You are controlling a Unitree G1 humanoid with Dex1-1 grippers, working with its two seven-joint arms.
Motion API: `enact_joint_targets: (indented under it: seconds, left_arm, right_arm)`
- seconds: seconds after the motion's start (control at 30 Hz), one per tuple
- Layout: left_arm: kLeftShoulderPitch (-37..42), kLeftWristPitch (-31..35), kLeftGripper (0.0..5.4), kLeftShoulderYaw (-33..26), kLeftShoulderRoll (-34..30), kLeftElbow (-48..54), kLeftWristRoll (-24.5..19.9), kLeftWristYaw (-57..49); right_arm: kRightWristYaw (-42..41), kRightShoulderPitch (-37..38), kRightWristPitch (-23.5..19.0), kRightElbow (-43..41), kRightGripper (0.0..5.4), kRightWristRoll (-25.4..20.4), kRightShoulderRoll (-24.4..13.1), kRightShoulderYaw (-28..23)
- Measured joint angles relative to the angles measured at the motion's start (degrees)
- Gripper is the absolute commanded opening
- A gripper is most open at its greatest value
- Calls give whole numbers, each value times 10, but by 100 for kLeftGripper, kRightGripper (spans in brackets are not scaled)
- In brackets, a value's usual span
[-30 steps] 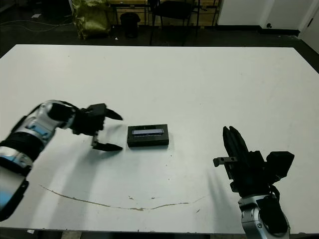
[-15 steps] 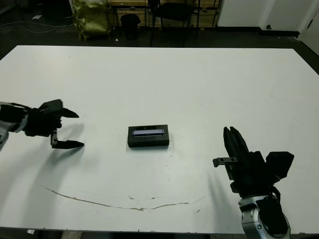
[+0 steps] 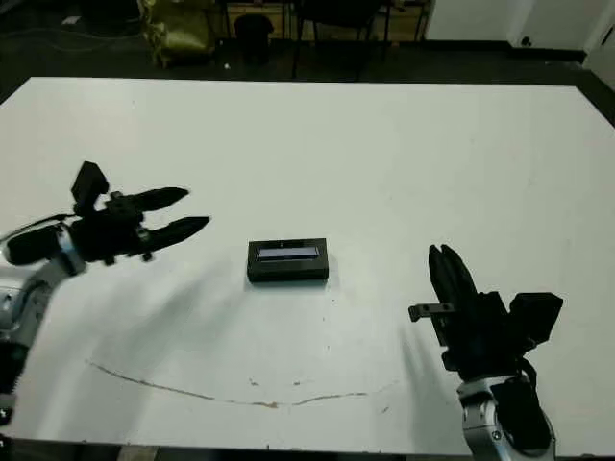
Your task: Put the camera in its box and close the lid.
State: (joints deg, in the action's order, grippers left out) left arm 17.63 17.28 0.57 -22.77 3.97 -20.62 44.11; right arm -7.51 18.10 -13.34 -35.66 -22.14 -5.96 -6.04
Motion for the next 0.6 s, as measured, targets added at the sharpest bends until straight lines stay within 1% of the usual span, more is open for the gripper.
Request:
enact_joint_targets:
  seconds: [0.23,0.37,0.47,0.6]
  left_arm:
    - [-21,94,5,36,59,136,-11,-107]
    - [-22,135,2,65,87,171,-10,-154]
    - [-24,154,2,89,104,177,5,-189]
    - [-25,188,2,117,135,169,33,-250]
  right_arm:
    - [5,-2,-6,-1,0,0,0,1]
    - [-2,-6,-6,5,0,-2,-1,2]
    - [-18,-11,5,18,0,-4,-2,1]
    - [-18,-13,5,19,0,-6,-2,1]
